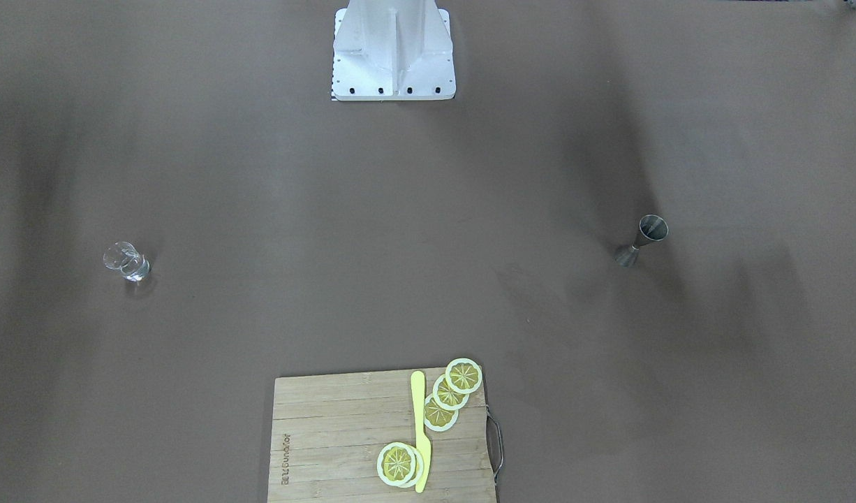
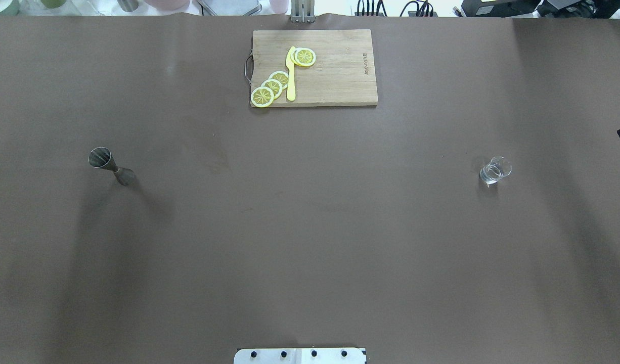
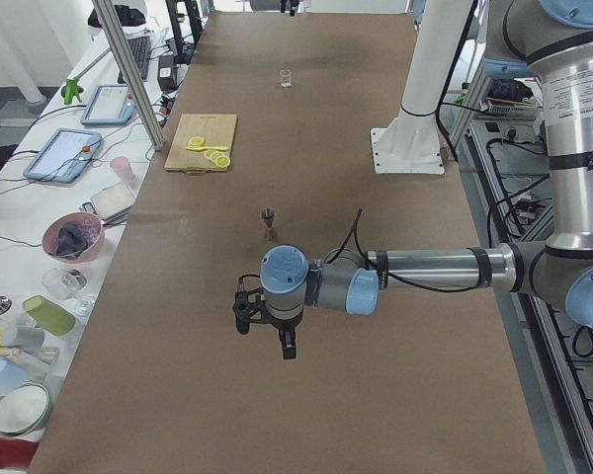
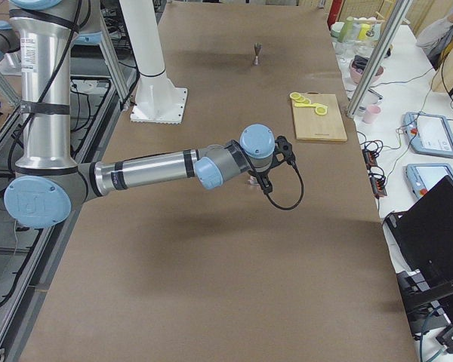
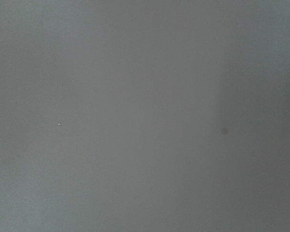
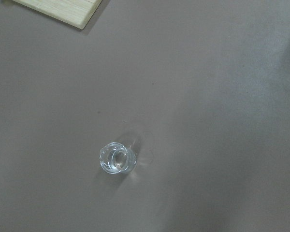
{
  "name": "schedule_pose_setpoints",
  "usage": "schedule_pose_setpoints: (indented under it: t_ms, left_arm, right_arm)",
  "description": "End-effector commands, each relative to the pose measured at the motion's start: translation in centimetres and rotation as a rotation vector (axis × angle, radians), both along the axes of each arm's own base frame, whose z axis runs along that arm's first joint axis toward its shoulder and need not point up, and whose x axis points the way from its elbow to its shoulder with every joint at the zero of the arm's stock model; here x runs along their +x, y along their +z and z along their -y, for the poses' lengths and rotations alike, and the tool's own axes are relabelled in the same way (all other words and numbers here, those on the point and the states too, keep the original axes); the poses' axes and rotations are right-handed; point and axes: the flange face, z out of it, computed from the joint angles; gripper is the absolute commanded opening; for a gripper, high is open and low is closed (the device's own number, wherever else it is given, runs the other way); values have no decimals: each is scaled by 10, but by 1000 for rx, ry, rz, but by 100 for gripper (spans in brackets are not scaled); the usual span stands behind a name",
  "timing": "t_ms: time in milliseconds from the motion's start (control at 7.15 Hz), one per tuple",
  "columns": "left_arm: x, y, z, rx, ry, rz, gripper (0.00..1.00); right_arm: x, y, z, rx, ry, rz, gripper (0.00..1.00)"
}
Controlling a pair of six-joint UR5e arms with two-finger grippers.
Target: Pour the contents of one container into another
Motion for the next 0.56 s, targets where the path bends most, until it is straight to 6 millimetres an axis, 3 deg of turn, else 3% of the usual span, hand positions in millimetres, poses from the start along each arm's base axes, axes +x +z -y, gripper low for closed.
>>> schedule_pose_setpoints:
  t_ms: [0, 419]
  left_arm:
    - [1, 3, 3, -5, 2, 0, 99]
    - [0, 7, 8, -16, -3, 1, 99]
  right_arm:
    - [2, 14, -23, 96, 24, -29, 100]
    - [4, 42, -65, 186, -10, 29, 100]
